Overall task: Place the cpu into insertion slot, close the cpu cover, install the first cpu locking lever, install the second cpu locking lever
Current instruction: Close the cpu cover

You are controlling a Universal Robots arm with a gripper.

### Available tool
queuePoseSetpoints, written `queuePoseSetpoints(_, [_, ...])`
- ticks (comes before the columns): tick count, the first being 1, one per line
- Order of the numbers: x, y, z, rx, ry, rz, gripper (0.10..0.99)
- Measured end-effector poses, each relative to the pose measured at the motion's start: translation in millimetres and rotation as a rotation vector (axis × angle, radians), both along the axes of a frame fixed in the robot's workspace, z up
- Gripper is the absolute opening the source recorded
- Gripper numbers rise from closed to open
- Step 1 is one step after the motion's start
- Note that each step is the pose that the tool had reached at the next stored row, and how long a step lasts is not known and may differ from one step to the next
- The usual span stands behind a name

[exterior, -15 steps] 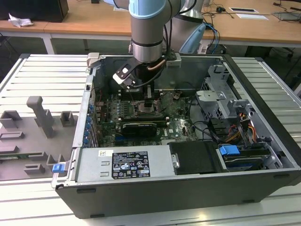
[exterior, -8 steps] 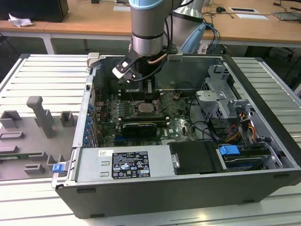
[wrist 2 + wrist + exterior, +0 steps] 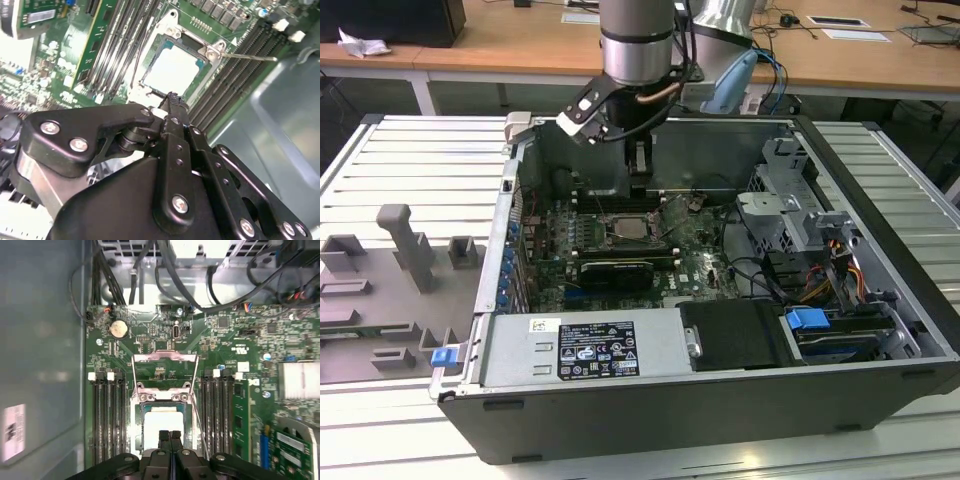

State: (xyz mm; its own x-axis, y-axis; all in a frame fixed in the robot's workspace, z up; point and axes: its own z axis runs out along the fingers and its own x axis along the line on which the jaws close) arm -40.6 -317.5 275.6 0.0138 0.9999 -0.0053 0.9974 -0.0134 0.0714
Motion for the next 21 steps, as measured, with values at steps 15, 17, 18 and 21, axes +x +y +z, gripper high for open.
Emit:
queuePoseSetpoints(15, [21.2, 0.1, 8.5, -0.003, 0.0002, 0.000, 0.106])
queuePoseSetpoints(17, [23.9, 0.0, 8.4, -0.005, 0.0003, 0.000, 0.106])
queuePoseSetpoints(18, [25.0, 0.1, 8.4, -0.005, 0.0003, 0.000, 0.106])
queuePoseSetpoints(21, [30.4, 0.1, 8.1, -0.006, 0.0003, 0.000, 0.106])
